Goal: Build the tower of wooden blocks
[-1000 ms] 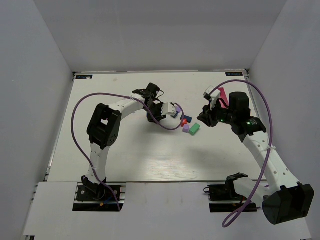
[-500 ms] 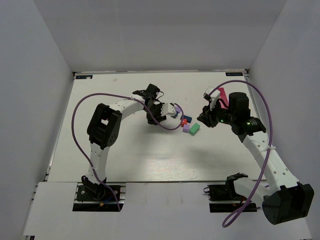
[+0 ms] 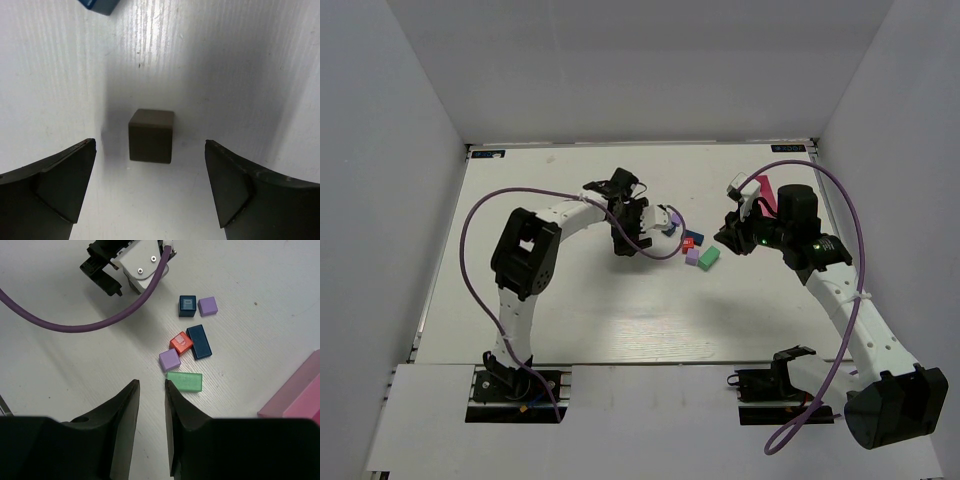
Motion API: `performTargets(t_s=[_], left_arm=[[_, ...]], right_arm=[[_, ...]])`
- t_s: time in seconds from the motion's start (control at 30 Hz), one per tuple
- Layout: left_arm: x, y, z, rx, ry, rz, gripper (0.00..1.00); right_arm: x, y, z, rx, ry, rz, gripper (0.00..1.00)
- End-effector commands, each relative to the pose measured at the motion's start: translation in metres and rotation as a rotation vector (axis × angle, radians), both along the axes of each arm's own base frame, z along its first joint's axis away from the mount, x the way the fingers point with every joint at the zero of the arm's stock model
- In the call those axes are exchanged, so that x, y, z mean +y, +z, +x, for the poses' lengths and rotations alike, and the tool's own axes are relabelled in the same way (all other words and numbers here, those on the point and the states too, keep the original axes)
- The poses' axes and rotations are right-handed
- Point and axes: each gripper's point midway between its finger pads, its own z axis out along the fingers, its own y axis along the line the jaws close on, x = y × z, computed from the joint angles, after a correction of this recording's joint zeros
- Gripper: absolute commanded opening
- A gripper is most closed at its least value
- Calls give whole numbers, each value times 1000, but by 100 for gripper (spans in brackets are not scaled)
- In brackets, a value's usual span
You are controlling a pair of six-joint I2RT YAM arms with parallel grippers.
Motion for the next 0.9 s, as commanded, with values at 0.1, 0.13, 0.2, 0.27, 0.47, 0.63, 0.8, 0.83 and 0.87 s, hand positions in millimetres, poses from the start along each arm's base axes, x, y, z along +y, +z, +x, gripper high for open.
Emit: performTargets(t_s=[0.1, 0.13, 0.2, 0.27, 0.47, 0.63, 0.8, 0.83, 0.87], left_arm=[[-5, 94, 17, -211, 86, -150, 100], [-5, 105, 16, -224, 95, -166, 100], [-9, 134, 8, -255, 115, -229, 100], [-9, 146, 0, -249, 159, -281, 100], [0, 194, -22, -153, 501, -490, 100], [19, 167, -62, 25, 685, -512, 100], [36, 181, -91, -4, 728, -622, 100], [41, 203, -98, -41, 732, -691, 100], [45, 204, -102, -60, 742, -721, 100]], right_arm=[[-1, 2, 6, -36, -9, -9, 38], [-1, 0, 6, -31, -6, -12, 40], [-1, -2, 7, -31, -3, -21, 43], [-2, -6, 8, -32, 1, -39, 49], [5, -22, 10, -84, 125, -111, 51], [19, -39, 11, -80, 270, -171, 11], [39, -56, 28, -50, 307, -204, 23], [44, -54, 33, -49, 300, -200, 28], [49, -65, 41, -19, 298, -221, 36]])
